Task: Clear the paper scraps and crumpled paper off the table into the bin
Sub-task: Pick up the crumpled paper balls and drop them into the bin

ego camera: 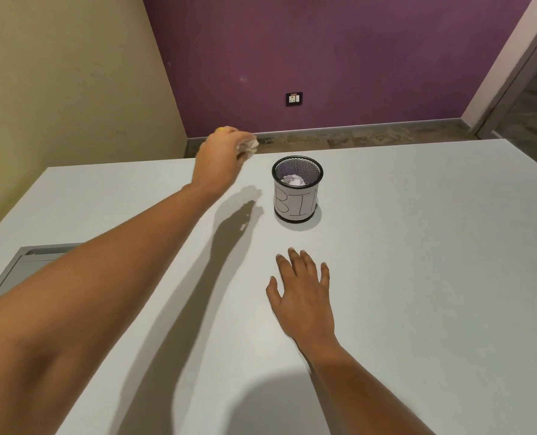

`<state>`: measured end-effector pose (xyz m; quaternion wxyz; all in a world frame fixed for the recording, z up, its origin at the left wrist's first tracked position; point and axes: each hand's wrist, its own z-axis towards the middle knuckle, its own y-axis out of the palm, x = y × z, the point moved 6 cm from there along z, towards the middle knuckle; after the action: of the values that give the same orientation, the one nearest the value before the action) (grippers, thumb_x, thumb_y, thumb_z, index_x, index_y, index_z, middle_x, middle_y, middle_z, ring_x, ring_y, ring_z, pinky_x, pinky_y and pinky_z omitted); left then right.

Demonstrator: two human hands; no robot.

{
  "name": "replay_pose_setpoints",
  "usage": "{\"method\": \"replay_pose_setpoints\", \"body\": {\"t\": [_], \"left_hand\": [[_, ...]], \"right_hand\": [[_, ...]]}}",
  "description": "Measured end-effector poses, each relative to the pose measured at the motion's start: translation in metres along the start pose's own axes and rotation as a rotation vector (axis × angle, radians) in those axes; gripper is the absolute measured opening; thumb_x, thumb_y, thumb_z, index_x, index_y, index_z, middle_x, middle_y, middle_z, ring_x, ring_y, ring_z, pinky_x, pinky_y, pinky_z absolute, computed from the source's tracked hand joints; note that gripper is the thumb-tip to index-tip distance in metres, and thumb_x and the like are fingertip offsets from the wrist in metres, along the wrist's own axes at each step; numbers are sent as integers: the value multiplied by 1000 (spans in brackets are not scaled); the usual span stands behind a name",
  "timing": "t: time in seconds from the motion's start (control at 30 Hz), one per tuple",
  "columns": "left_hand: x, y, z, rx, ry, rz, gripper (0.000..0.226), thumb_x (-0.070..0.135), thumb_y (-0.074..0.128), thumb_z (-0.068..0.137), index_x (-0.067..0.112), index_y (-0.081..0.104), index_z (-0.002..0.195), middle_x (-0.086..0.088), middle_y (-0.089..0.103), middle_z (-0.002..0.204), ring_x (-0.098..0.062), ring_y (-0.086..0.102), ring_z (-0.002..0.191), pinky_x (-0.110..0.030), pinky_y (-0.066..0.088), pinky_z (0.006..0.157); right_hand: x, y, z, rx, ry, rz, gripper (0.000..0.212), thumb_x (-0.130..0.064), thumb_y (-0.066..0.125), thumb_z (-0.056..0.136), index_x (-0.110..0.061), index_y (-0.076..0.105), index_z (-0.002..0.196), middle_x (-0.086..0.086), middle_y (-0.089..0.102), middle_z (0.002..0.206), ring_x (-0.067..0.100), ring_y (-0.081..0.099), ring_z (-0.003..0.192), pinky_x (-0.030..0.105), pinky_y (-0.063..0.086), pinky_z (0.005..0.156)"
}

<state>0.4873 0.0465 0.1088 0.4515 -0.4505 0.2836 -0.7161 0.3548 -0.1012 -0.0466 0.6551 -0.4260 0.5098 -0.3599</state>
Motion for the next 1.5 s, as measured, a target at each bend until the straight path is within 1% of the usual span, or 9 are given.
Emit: {"method": "replay_pose_setpoints", "body": {"t": [0.17,0.37,0.57,0.7,0.9,1.1,1.27,1.4,1.5], "left_hand": [[44,23,6,-72,57,-32,33,22,66,83,18,60,114,-8,66,114,-27,58,105,-33,44,80],[65,51,5,-271,54,-5,45,18,75,75,9,52,113,-13,65,112,-31,58,101,-37,47,75],[69,56,12,-335,29,52,47,15,74,75,13,54,117,-11,61,121,-30,57,107,-40,50,81],[70,50,17,-309,25,104,33,11,72,76,11,66,109,-14,67,114,-31,62,101,-38,51,80],[71,70,16,-426,76,212,30,3,61,83,12,67,111,-17,67,112,-35,62,102,-39,52,84],[79,82,14,-426,172,286,25,-2,54,86,4,67,106,-17,65,96,-36,60,86,-35,44,67],[85,75,21,-284,207,244,23,-1,56,83,5,67,103,-16,65,105,-35,61,94,-40,51,78],[86,81,26,-312,257,254,32,0,58,83,9,63,113,-13,62,118,-33,58,106,-40,50,85],[86,90,25,-386,269,287,36,-4,53,85,10,62,116,-16,63,112,-36,58,103,-37,46,74]], "right_hand": [[0,0,0,-3,4,1,46,-35,32,94,-21,37,138,2,33,151,19,23,142,49,12,116],[-3,-10,-3,139,17,-59,38,-29,58,83,-15,60,118,7,61,128,25,55,122,55,39,101],[-3,-9,-2,168,8,-81,38,-30,58,83,-17,60,119,6,60,129,25,54,122,55,39,101],[-3,-10,-2,196,3,-102,38,-31,59,81,-17,61,117,5,62,126,24,56,120,54,42,99],[-3,-10,-2,241,-1,-132,39,-32,63,78,-18,63,114,4,64,123,23,59,117,53,44,97],[-2,-9,-1,256,-1,-143,39,-34,62,78,-20,63,114,2,64,122,21,59,117,52,45,96],[-1,-8,-1,247,4,-121,38,-33,60,79,-20,62,114,2,63,124,22,57,118,51,44,98],[0,-6,-1,198,4,-87,39,-32,54,83,-19,58,119,3,59,129,22,52,124,52,39,102],[0,-5,-1,169,6,-71,39,-32,52,85,-19,56,122,4,56,133,23,49,127,53,36,105]]}}
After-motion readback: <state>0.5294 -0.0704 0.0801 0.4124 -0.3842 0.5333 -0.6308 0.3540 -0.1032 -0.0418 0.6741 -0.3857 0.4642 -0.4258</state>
